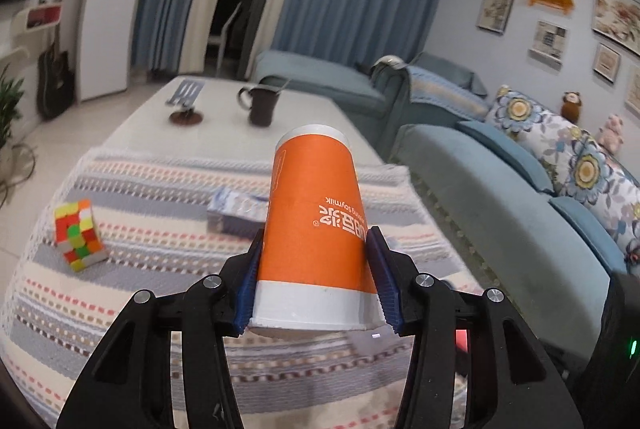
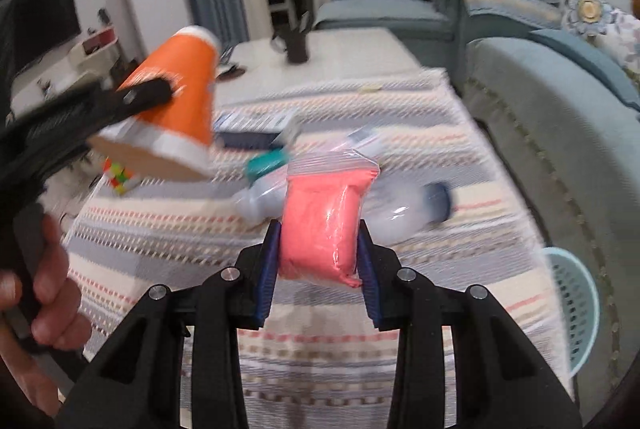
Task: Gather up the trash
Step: 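Carry cup and pink packet to the blue basket and release both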
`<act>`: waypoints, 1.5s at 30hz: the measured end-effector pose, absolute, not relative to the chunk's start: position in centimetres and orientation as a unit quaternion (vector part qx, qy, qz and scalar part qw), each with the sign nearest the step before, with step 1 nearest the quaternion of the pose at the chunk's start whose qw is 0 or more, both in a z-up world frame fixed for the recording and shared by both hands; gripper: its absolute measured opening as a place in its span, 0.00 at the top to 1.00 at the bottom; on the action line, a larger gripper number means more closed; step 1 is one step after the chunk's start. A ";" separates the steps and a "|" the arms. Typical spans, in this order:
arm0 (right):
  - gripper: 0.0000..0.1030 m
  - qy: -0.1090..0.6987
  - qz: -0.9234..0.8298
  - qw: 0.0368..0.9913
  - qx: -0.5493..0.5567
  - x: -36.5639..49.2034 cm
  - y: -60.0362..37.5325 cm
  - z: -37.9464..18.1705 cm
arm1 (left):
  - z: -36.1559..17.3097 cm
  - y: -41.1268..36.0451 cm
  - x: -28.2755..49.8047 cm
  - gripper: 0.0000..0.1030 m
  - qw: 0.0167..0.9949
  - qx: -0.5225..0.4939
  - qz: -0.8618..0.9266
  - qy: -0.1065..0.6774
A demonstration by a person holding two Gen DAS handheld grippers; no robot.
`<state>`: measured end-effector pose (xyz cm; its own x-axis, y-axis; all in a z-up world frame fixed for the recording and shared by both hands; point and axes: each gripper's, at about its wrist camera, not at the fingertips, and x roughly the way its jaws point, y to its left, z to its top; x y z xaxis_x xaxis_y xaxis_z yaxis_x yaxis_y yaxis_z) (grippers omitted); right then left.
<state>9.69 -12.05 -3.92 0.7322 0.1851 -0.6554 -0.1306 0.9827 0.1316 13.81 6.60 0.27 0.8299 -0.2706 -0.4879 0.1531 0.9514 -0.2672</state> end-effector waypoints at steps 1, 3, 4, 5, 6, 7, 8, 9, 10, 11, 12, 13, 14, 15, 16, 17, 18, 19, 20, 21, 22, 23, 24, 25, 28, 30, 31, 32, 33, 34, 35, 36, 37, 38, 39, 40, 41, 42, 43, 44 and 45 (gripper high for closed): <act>0.68 0.349 0.075 0.933 0.039 9.6 -13.1 -3.2 | 0.7 5.7 13.4 0.54 0.952 -0.104 -0.117 0.264; 0.68 0.339 0.059 0.938 0.039 9.2 -14.7 -2.2 | 1.2 4.3 12.6 0.54 0.954 -0.089 -0.126 0.256; 0.68 0.334 0.050 0.940 0.040 9.1 -15.7 -1.7 | 1.4 3.3 12.1 0.54 0.955 -0.080 -0.133 0.252; 0.68 0.328 0.040 0.943 0.042 8.8 -16.9 -1.1 | 1.6 2.6 11.8 0.54 0.955 -0.076 -0.142 0.249; 0.68 0.323 0.032 0.945 0.043 8.5 -17.8 -0.7 | 1.8 1.7 11.6 0.54 0.954 -0.073 -0.151 0.247; 0.68 0.319 0.023 0.947 0.045 8.2 -18.7 -0.2 | 1.9 1.1 11.3 0.54 0.953 -0.070 -0.159 0.247; 0.68 0.314 0.012 0.948 0.047 7.9 -20.0 0.2 | 2.1 -0.2 11.1 0.54 0.951 -0.067 -0.171 0.247; 0.68 0.311 0.004 0.949 0.049 7.6 -21.0 0.5 | 2.2 -1.1 10.9 0.54 0.949 -0.066 -0.180 0.248; 0.68 0.308 -0.007 0.950 0.051 7.2 -22.1 0.7 | 2.3 -2.5 10.8 0.54 0.947 -0.063 -0.191 0.251; 0.68 0.306 -0.014 0.950 0.052 7.0 -22.9 0.8 | 2.3 -3.5 10.6 0.54 0.945 -0.058 -0.199 0.251; 0.68 0.305 -0.025 0.951 0.054 6.6 -24.1 0.9 | 2.4 -4.6 10.5 0.54 0.944 -0.054 -0.207 0.252; 0.68 0.304 -0.035 0.950 0.055 6.3 -25.2 1.0 | 2.3 -5.5 10.4 0.54 0.942 -0.050 -0.213 0.253; 0.68 0.305 -0.049 0.950 0.055 6.0 -26.5 1.0 | 2.3 -6.8 10.2 0.54 0.940 -0.045 -0.223 0.254; 0.68 0.304 -0.058 0.949 0.057 5.8 -27.5 0.9 | 2.2 -8.2 10.1 0.54 0.938 -0.039 -0.232 0.255; 0.68 0.305 -0.067 0.948 0.062 5.5 -28.6 0.8 | 2.1 -9.6 10.0 0.54 0.935 -0.034 -0.242 0.257; 0.68 0.305 -0.076 0.947 0.067 5.1 -29.8 0.6 | 2.0 -10.5 9.8 0.54 0.933 -0.031 -0.249 0.258; 0.68 0.306 -0.084 0.946 0.071 5.0 -30.9 0.4 | 1.8 -11.6 9.7 0.54 0.930 -0.027 -0.258 0.260; 0.68 0.307 -0.091 0.944 0.074 4.7 -31.8 0.2 | 1.6 -13.1 9.6 0.54 0.927 -0.022 -0.268 0.262; 0.68 0.309 -0.100 0.943 0.078 4.3 -32.9 -0.1 | 1.4 -14.0 9.5 0.54 0.924 -0.018 -0.274 0.264; 0.68 0.311 -0.106 0.941 0.081 4.3 -33.8 -0.5 | 1.3 -15.0 9.3 0.54 0.922 -0.014 -0.281 0.267; 0.68 0.314 -0.114 0.939 0.086 4.2 -34.7 -0.9 | 1.0 -16.4 9.2 0.54 0.918 -0.010 -0.291 0.270; 0.68 0.318 -0.121 0.936 0.091 4.0 -35.7 -1.4 | 0.8 -17.1 9.3 0.54 0.915 -0.007 -0.296 0.273; 0.68 0.321 -0.127 0.934 0.095 3.9 -36.5 -1.9 | 0.5 -18.3 9.3 0.54 0.911 -0.003 -0.304 0.277; 0.68 0.325 -0.134 0.931 0.101 3.8 -37.4 -2.4 | 0.1 -19.4 9.3 0.54 0.907 0.001 -0.312 0.282; 0.68 0.340 -0.152 0.921 0.117 3.6 -39.7 -4.3 | -1.2 -22.2 9.5 0.53 0.895 0.012 -0.332 0.298; 0.68 0.355 -0.161 0.912 0.128 3.7 -41.0 -5.9 | -2.2 -23.7 9.8 0.53 0.884 0.015 -0.346 0.313; 0.68 0.364 -0.167 0.906 0.138 3.8 -41.9 -6.9 | -2.9 -24.5 10.0 0.53 0.876 0.016 -0.357 0.323; 0.68 0.374 -0.172 0.899 0.149 3.9 -42.7 -8.0 | -3.4 -25.2 10.2 0.53 0.871 0.017 -0.362 0.331; 0.68 0.380 -0.175 0.895 0.156 3.9 -43.1 -8.8 | -4.1 -25.9 10.4 0.53 0.866 0.018 -0.367 0.340; 0.68 0.388 -0.182 0.889 0.163 4.0 -43.8 -9.7 | -4.9 -26.7 10.6 0.53 0.859 0.018 -0.374 0.349; 0.68 0.396 -0.189 0.883 0.168 4.1 -44.5 -10.5 | -5.4 -27.1 10.9 0.53 0.854 0.017 -0.377 0.357; 0.68 0.401 -0.193 0.879 0.172 4.1 -44.8 -11.1 | -6.1 -27.7 11.2 0.53 0.849 0.014 -0.381 0.367; 0.68 0.408 -0.200 0.873 0.178 4.2 -45.3 -11.8 | -6.8 -28.3 11.6 0.53 0.843 0.009 -0.385 0.376; 0.68 0.413 -0.207 0.867 0.185 4.2 -45.7 -12.5 | -7.2 -28.5 11.9 0.53 0.839 0.004 -0.387 0.383; 0.68 0.417 -0.211 0.863 0.191 4.2 -46.1 -13.0 | -7.8 -28.9 12.2 0.53 0.834 -0.001 -0.389 0.391; 0.68 0.422 -0.214 0.858 0.200 4.2 -46.3 -13.5 | -8.4 -29.3 12.5 0.52 0.831 -0.004 -0.389 0.398; 0.67 0.429 -0.212 0.853 0.210 4.3 -46.7 -14.2 | -8.6 -29.7 12.7 0.51 0.829 -0.004 -0.390 0.400; 0.67 0.432 -0.212 0.850 0.215 4.4 -46.9 -14.5 | -8.9 -30.0 12.9 0.50 0.828 -0.003 -0.390 0.402; 0.66 0.436 -0.216 0.846 0.218 4.5 -47.1 -14.9 | -9.1 -30.1 13.0 0.48 0.829 -0.004 -0.388 0.404; 0.63 0.439 -0.217 0.843 0.222 4.6 -47.2 -15.3 | -9.1 -30.2 13.1 0.40 0.828 -0.006 -0.387 0.406; 0.62 0.441 -0.212 0.842 0.228 4.9 -47.5 -15.5 | -9.1 -30.1 13.2 0.38 0.829 -0.010 -0.386 0.405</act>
<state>4.91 -47.55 -15.47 0.5216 -0.1559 -0.8388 0.5578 0.8063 0.1970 13.21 -30.06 -9.13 0.3734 -0.6480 -0.6638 0.6314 0.7018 -0.3299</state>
